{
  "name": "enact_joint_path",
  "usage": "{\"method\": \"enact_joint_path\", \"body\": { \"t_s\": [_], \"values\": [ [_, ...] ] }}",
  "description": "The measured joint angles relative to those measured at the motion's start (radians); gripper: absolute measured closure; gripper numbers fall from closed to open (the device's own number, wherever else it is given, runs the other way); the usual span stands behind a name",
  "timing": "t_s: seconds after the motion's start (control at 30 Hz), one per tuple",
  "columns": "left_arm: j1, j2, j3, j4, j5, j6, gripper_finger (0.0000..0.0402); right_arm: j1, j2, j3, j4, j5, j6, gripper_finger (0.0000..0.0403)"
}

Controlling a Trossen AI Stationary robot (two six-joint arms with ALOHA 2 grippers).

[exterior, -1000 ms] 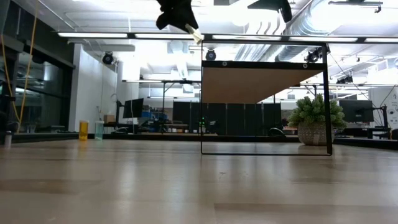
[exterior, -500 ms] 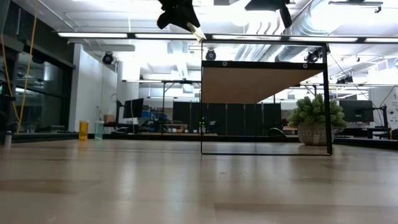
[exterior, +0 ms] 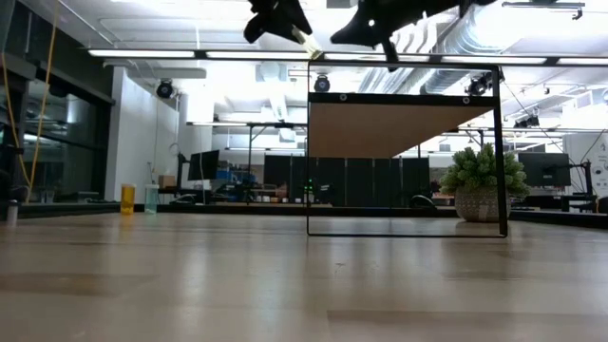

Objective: Pick and place medicine bottles onto shelf by color
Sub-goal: Put the yellow pill bottle on the shelf aligned with the other yellow pill bottles

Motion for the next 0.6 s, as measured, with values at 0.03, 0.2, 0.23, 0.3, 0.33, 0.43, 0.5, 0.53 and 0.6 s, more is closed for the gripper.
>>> {"method": "enact_joint_path", "body": {
  "t_s": [0.03,0.2,0.23,0.3,0.33,0.43,0.5,0.53,0.6],
  "values": [
    [0.0,0.0,0.0,0.007,0.006,-0.005,0.029,-0.007,0.011,0.0,0.021,0.0,0.013,0.0402],
    [0.0,0.0,0.0,0.02,0.01,-0.008,0.029,-0.037,0.036,0.0,0.086,-0.013,0.034,0.0403],
    [0.0,0.0,0.0,0.027,0.01,-0.01,0.029,-0.041,0.038,0.0,0.091,-0.022,0.045,0.0403],
    [0.0,0.0,0.0,0.05,0.01,-0.022,0.029,-0.043,0.038,0.0,0.092,-0.033,0.048,0.0403],
    [0.0,0.0,0.0,0.062,0.01,-0.023,0.029,-0.043,0.038,0.0,0.092,-0.035,0.048,0.0403],
    [0.0,0.0,0.0,0.099,0.007,-0.023,0.029,-0.042,0.038,0.0,0.098,-0.035,0.048,0.0403],
    [0.0,0.0,0.0,0.125,0.006,-0.023,0.029,-0.042,0.038,0.0,0.106,-0.038,0.051,0.0403],
    [0.0,0.0,0.0,0.135,0.006,-0.023,0.029,-0.042,0.038,0.0,0.106,-0.042,0.057,0.0403],
    [0.0,0.0,0.0,0.151,0.006,-0.023,0.029,-0.042,0.038,0.0,0.105,-0.053,0.065,0.0403]
  ]
}}
